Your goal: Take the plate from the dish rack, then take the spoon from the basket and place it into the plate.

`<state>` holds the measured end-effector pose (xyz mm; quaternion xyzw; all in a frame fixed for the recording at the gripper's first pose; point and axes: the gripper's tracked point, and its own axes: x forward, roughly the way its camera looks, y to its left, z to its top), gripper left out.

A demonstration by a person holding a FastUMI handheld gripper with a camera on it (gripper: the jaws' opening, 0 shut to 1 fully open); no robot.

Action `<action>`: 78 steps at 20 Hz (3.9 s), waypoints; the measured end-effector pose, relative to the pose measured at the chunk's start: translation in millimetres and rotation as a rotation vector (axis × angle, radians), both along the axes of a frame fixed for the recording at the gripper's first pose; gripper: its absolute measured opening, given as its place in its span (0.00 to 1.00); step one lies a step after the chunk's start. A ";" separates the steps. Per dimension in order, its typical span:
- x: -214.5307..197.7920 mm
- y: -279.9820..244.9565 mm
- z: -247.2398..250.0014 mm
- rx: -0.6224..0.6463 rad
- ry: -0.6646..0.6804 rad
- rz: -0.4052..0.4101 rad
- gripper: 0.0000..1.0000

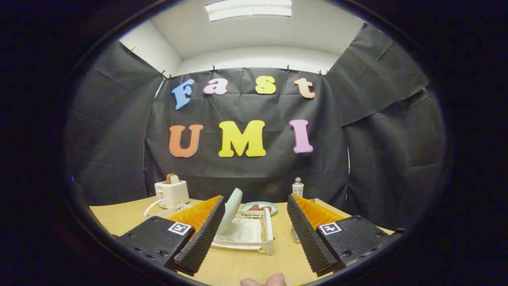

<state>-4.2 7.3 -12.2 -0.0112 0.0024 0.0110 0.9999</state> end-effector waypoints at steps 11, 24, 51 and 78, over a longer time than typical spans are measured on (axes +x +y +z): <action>10.0 11.4 23.8 -0.003 -0.009 0.042 1.00; 146.0 47.3 76.6 -0.149 0.273 0.092 1.00; 229.3 68.5 -68.5 0.000 1.120 -0.082 0.37; 36.1 36.2 -43.9 0.157 1.053 0.113 0.29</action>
